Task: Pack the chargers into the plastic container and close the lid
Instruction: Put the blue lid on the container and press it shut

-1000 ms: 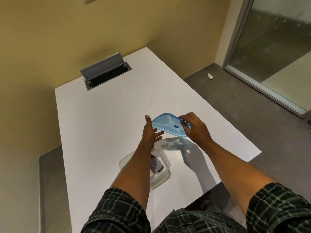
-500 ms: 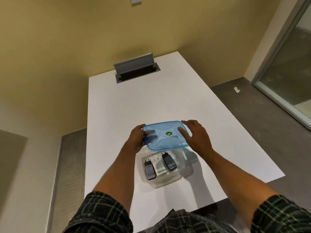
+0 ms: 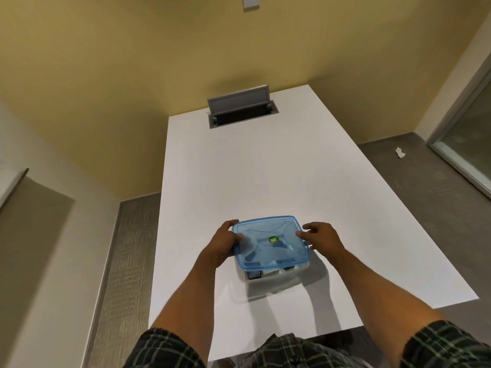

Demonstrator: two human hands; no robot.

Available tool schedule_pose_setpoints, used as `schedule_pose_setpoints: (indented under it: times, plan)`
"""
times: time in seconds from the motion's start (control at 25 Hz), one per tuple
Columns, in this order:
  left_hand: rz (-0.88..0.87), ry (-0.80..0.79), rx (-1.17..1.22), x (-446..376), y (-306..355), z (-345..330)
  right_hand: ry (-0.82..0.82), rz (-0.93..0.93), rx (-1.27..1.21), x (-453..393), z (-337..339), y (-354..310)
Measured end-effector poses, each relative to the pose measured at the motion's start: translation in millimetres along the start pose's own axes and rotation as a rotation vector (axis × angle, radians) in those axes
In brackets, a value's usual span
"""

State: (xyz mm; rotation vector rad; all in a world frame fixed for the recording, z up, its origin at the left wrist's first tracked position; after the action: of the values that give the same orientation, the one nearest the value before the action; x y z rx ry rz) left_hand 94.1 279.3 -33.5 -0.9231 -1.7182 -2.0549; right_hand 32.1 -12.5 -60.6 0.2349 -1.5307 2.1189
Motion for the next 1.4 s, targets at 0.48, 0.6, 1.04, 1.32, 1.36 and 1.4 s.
schedule_pose_setpoints:
  times: [0.48,0.6,1.04,1.32,1.36,1.4]
  plan:
    - [-0.259,0.284,-0.738,12,7,8,0.046,0.077,0.287,-1,-2,-2]
    - [-0.266,0.285,-0.771,12,5,5,0.055,0.101,0.322,-1,-5,-6]
    - [-0.252,0.235,-0.967,12,-2,4,-0.066,0.216,0.648,-11,-23,-24]
    - [-0.208,0.102,-1.225,2,0,0,-0.291,0.238,0.962,-17,-34,-28]
    - [-0.193,0.063,-1.258,0,-2,0,-0.330,0.242,0.979,-17,-35,-28]
    - [-0.178,0.023,-1.278,0,-3,1,-0.371,0.245,0.995,-16,-36,-29]
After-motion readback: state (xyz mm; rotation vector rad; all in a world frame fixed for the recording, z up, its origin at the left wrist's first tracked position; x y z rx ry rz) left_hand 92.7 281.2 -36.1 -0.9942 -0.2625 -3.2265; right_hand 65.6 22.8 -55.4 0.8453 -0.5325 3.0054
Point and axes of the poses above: each hand's wrist, its own x-axis away from the middle knuckle, its own z-axis out of the back of the hand, y = z × x, the point moved 7 cm from there along -x, towards the middle knuckle
